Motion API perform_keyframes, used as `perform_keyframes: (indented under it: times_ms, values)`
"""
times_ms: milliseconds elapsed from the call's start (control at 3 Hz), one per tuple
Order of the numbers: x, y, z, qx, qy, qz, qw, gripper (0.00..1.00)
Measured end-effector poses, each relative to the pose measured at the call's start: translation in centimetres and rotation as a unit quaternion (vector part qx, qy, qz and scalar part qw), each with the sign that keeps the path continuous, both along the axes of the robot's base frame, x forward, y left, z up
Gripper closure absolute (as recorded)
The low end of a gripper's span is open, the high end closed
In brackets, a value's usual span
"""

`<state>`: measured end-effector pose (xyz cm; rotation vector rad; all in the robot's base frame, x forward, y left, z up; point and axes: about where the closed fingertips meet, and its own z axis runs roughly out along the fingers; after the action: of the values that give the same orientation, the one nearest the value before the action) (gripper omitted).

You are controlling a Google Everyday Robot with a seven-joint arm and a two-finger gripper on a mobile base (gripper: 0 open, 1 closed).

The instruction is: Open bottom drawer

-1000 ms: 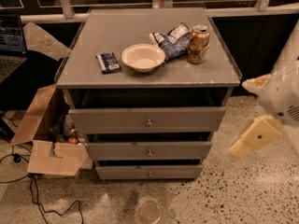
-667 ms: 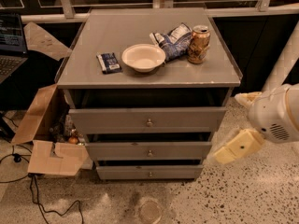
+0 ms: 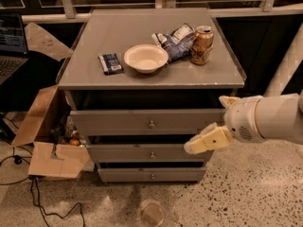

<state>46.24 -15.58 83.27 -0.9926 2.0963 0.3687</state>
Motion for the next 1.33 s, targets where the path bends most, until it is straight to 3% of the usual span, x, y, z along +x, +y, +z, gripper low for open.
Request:
perform_keyframes:
  times_ms: [667,1000,1333]
  values:
    - [0.1,0.1,0.6,-0.001,-0.010,0.004,0.9999,0.00]
    - [-0.9,0.5,-2.1,0.010,0.020,-0.007,0.9997,0.00]
    - [-2.3,1.4,-7.5,0.027,0.053,-0.012,0.9982,0.00]
